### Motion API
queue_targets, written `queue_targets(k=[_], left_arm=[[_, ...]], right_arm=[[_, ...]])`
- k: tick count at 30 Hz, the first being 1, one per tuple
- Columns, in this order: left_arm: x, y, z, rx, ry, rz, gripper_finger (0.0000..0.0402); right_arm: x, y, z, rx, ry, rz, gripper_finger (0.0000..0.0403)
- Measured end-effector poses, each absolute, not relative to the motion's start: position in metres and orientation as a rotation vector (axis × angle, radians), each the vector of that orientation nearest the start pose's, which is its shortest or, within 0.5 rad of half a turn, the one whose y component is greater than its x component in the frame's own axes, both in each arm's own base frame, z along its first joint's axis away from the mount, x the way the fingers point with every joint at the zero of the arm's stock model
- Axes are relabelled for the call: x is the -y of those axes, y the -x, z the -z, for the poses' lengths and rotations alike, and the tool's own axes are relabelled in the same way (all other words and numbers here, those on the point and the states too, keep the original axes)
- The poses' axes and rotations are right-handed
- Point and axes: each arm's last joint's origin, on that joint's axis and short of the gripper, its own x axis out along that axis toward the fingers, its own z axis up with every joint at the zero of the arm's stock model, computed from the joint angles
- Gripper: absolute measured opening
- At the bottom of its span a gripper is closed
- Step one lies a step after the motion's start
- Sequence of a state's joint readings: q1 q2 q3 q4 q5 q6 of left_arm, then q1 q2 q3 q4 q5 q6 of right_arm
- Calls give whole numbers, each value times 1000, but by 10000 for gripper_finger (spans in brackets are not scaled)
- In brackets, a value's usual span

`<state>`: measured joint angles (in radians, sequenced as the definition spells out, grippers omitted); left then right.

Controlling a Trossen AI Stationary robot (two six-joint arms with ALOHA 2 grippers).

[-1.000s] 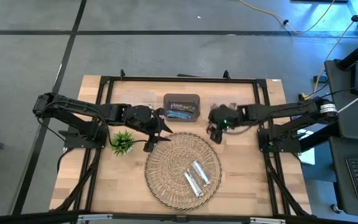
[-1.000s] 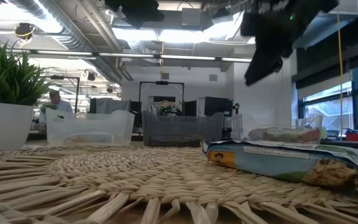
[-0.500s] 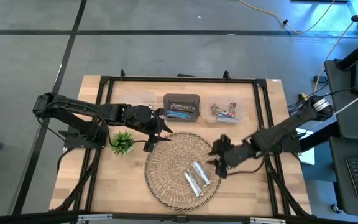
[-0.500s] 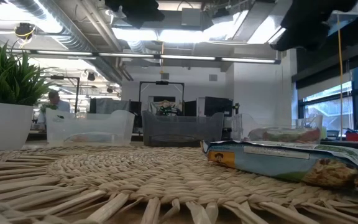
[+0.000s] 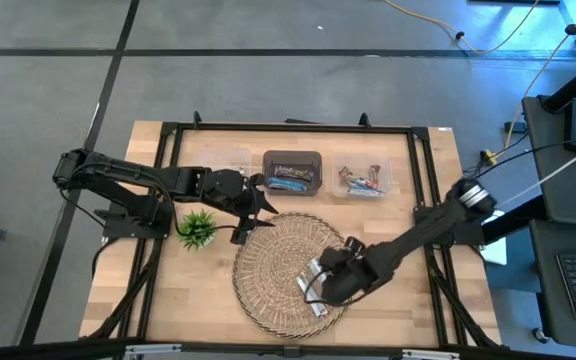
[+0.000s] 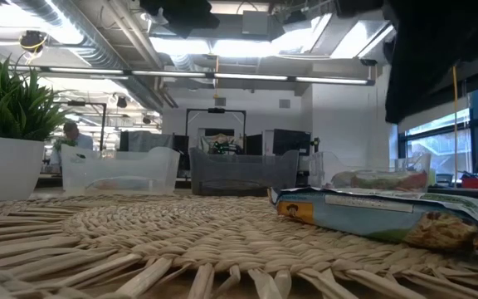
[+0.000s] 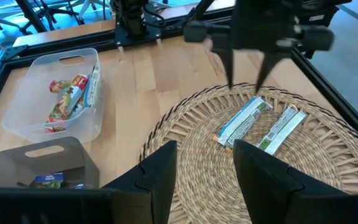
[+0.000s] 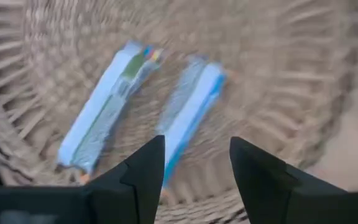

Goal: Pick and place Granola Bars by type
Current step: Put the yellow granola bar into the left transparent bin

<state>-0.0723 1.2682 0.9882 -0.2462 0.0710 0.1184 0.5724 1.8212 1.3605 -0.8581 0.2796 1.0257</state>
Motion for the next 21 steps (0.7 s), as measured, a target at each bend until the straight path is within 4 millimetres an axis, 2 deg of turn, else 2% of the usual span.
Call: queue_targets(k=[4, 11, 21], left_arm=[[22, -275, -296, -530, -116, 172, 151], [22, -273, -293, -571, -115, 174, 150], [22, -272, -291, -592, -115, 176, 150]], right_arm=[[-197, -315, -200, -1230, -440, 345, 184], [-199, -323, -184, -1220, -556, 476, 189], [-193, -328, -175, -1226, -585, 531, 268]])
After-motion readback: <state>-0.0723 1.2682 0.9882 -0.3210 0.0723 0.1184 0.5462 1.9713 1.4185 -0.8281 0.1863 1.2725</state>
